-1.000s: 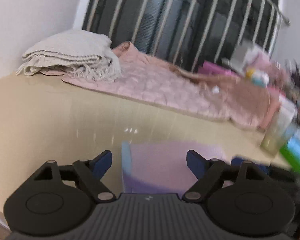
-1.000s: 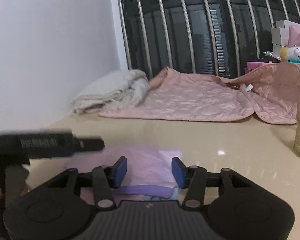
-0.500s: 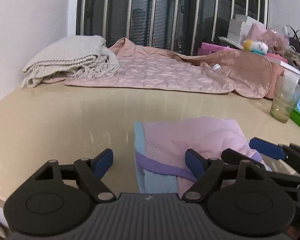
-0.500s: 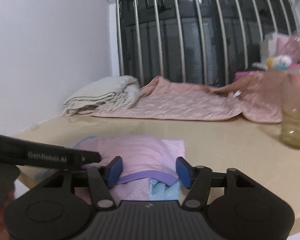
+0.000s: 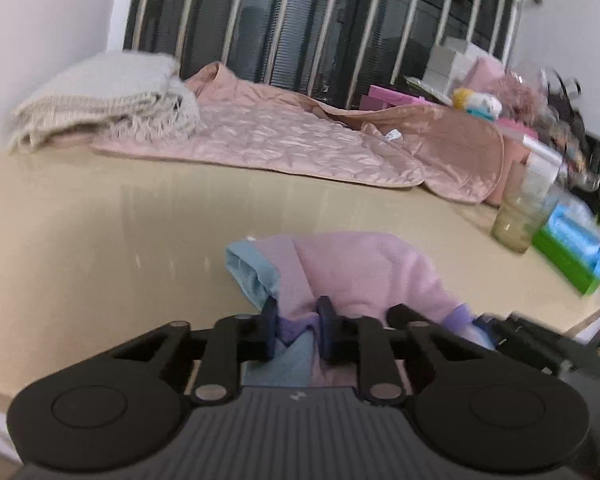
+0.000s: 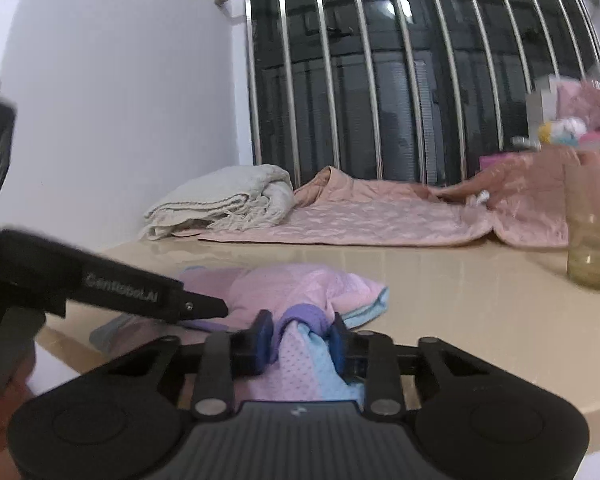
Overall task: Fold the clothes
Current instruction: 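Grasp the folded bundle with both grippers and lift it onto the pink jacket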
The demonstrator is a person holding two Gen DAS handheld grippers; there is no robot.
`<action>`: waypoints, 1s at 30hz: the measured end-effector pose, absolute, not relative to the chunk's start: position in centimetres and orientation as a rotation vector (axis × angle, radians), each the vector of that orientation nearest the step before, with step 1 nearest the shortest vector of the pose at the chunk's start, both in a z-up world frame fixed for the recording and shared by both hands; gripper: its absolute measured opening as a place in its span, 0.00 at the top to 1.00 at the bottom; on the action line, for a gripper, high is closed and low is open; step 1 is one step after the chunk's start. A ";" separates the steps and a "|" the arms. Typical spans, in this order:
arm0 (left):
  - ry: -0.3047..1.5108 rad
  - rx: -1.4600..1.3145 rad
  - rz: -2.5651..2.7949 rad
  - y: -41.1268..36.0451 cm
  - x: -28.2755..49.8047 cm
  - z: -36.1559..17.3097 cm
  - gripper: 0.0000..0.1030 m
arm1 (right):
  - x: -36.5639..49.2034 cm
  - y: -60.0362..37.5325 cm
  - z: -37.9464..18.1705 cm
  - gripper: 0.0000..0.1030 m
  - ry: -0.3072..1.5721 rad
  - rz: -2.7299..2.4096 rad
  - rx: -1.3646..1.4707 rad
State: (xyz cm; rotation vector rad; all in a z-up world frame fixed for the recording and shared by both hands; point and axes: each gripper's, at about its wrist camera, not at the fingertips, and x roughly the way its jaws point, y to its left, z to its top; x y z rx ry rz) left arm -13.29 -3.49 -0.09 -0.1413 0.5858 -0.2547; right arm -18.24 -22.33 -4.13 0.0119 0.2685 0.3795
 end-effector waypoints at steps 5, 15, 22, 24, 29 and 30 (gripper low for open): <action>0.560 -0.182 -0.275 -3.0 -13.3 0.9 0.89 | -18.7 -22.2 -3.5 0.87 0.245 0.383 0.019; 0.404 -0.149 -0.364 -3.4 -10.1 8.0 0.89 | -16.0 -23.4 3.5 0.88 0.123 0.370 -0.014; 0.311 -0.116 -0.378 -4.3 -4.7 14.2 0.89 | -11.0 -24.3 9.8 0.88 0.062 0.339 -0.088; 0.275 -0.102 -0.374 -4.6 -2.9 16.2 0.89 | -9.1 -24.7 12.1 0.88 0.051 0.339 -0.089; 0.253 -0.071 -0.351 -5.5 3.4 19.6 0.89 | -2.9 -25.5 17.0 0.88 0.048 0.337 -0.070; 0.248 -0.066 -0.344 -5.7 4.7 20.0 0.89 | -1.6 -25.5 17.8 0.88 0.049 0.333 -0.069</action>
